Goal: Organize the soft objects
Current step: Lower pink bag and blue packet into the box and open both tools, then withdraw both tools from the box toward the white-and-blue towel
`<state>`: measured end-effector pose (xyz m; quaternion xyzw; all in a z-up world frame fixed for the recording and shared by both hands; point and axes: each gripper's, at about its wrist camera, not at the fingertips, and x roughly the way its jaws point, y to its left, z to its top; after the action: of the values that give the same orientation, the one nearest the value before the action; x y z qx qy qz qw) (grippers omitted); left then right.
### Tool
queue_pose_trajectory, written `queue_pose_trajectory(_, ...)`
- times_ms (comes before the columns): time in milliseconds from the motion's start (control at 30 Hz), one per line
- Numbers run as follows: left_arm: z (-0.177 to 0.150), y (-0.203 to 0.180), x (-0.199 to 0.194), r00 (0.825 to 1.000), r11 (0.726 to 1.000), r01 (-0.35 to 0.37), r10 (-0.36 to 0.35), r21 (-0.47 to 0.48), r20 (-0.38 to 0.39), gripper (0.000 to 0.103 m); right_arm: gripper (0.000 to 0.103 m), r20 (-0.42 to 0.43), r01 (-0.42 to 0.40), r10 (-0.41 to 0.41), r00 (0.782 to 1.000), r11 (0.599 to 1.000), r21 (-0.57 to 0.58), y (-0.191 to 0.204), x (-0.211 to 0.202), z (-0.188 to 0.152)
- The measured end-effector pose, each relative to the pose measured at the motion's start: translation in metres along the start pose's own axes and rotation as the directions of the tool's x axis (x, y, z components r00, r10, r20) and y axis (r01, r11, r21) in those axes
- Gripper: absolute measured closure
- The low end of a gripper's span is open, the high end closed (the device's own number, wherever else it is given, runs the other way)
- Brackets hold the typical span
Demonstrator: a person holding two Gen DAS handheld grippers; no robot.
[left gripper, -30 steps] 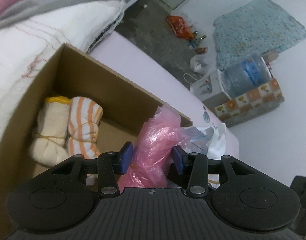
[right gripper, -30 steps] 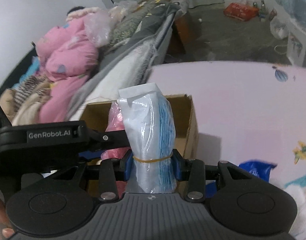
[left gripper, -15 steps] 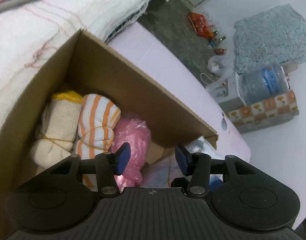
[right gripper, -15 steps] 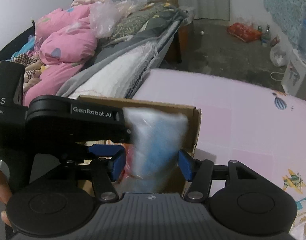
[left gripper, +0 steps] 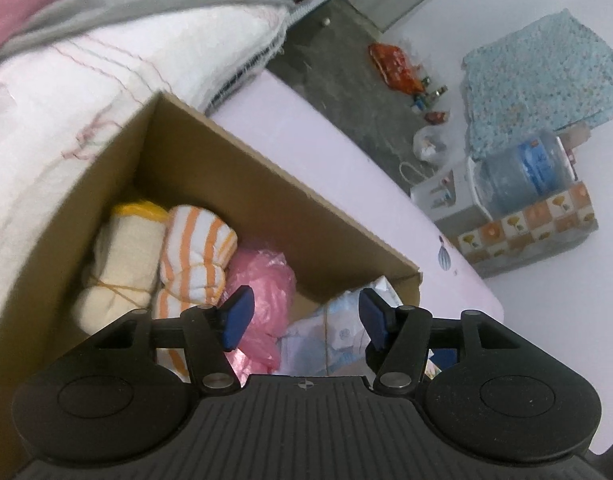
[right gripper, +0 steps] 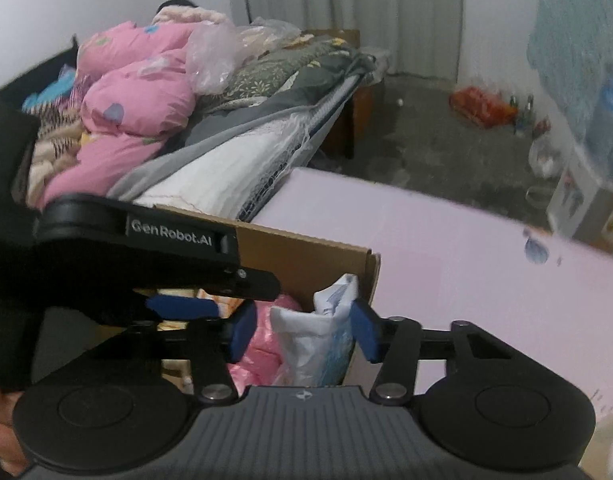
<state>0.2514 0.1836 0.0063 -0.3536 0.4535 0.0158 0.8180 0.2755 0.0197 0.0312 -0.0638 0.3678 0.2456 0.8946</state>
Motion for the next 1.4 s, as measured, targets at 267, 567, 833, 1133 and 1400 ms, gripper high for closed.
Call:
queue_pose_trajectory(267, -0.001, 0.002, -0.021, 0.994, 1.000, -0.021, 0.021, -0.005, 0.103, 0.039, 0.058, 0.073, 0.095, -0.084, 0.994, 0.982, -0.162, 0.019, 0.005, -0.008)
queue_pose_trajectory(567, -0.003, -0.003, -0.034, 0.986, 1.000, 0.007, -0.011, 0.025, 0.168, 0.036, 0.058, 0.281, 0.206, -0.127, 0.951, 0.939, -0.276, 0.040, -0.003, -0.019)
queue_pose_trajectory(833, -0.007, -0.002, -0.036, 0.985, 0.999, 0.010, -0.016, 0.036, 0.173, 0.036, 0.057, 0.215, 0.195, -0.125, 0.969, 0.919, -0.343, 0.046, 0.009, -0.034)
queue_pose_trajectory(1133, -0.024, -0.008, -0.069, 0.976, 0.996, 0.034, -0.052, 0.085, 0.211, 0.018, 0.056, 0.337, -0.124, 0.128, 0.933, 0.992, -0.034, -0.018, -0.101, -0.039)
queue_pose_trajectory(1400, -0.072, -0.028, -0.127, 0.960, 0.971, 0.042, -0.104, 0.236, 0.258, 0.001, 0.056, 0.414, -0.326, 0.241, 0.878, 0.934, 0.148, -0.076, -0.205, -0.114)
